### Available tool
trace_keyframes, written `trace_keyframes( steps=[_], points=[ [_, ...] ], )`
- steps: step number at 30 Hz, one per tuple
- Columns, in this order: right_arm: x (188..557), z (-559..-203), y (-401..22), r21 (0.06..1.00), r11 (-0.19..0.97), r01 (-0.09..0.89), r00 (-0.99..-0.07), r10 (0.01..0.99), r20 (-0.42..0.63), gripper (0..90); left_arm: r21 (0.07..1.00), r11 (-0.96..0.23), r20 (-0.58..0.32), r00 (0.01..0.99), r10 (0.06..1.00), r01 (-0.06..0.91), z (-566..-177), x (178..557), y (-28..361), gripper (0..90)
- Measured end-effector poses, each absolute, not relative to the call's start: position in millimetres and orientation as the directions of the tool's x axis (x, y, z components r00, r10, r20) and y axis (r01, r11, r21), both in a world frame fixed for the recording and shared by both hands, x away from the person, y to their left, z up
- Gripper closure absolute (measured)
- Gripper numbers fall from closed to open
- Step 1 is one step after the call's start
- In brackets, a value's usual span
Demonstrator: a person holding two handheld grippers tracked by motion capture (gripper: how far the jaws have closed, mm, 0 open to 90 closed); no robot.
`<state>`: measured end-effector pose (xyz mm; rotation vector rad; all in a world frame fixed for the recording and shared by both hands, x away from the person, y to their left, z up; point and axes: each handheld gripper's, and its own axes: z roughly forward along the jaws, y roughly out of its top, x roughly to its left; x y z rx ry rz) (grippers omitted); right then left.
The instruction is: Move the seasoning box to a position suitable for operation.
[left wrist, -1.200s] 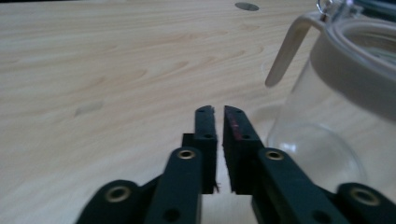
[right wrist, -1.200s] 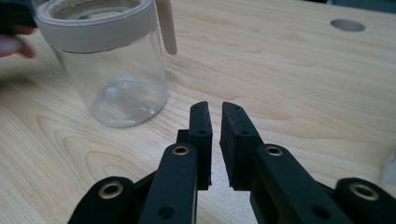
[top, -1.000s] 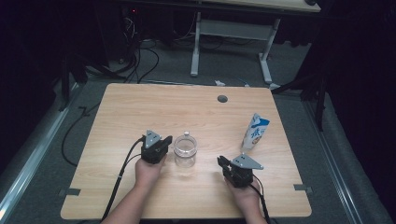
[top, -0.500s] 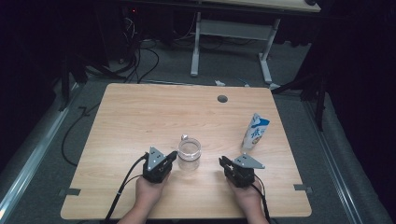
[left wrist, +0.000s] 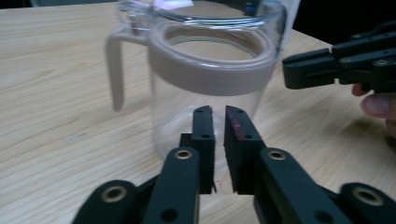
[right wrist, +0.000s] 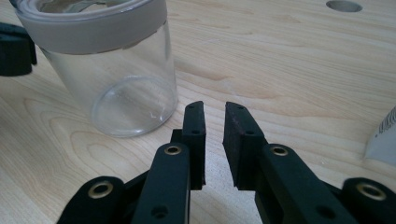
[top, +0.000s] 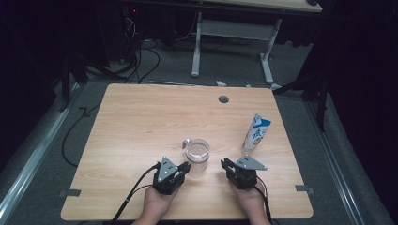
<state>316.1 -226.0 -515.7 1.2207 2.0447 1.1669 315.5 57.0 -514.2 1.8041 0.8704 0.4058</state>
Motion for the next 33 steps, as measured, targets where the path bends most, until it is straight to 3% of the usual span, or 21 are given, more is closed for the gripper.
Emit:
trace_keyframes(
  steps=[2,7,17,21,26,29,33],
  points=[
    [315.8,-516.4,-226.7,0.853,0.244,0.462,-0.483,0.876,0.011,77.6,0.904,-0.2,-0.116,0.667,0.736,0.377,-513.9,317.6,64.1,70.4],
    [316.5,-516.9,-229.5,0.848,0.234,0.475,-0.467,0.884,0.018,72.4,0.891,-0.208,-0.098,0.618,0.78,0.404,-512.5,324.1,81.8,61.8],
    [317.5,-519.4,-225.7,0.838,0.243,0.488,-0.441,0.898,-0.004,65.8,0.878,-0.228,-0.102,0.628,0.772,0.422,-509.9,338.9,89.8,46.2],
    [322.2,-518.3,-224.5,0.842,0.224,0.491,-0.434,0.901,0.013,65.7,0.88,-0.231,-0.101,0.638,0.764,0.416,-507.2,349.6,90.5,45.6],
    [323.2,-521.1,-220.7,0.841,0.232,0.49,-0.451,0.893,0.017,67.0,0.898,-0.204,-0.107,0.642,0.759,0.39,-497.8,356.6,92.3,58.9],
    [318.4,-520.9,-219.4,0.848,0.254,0.466,-0.458,0.889,-0.015,70.0,0.912,-0.229,-0.051,0.65,0.758,0.339,-489.1,364.1,85.1,59.3],
    [316.1,-519.2,-220.8,0.856,0.243,0.455,-0.457,0.89,-0.01,71.3,0.917,-0.21,-0.073,0.657,0.75,0.34,-479.2,375.5,79.3,61.3]
  ],
)
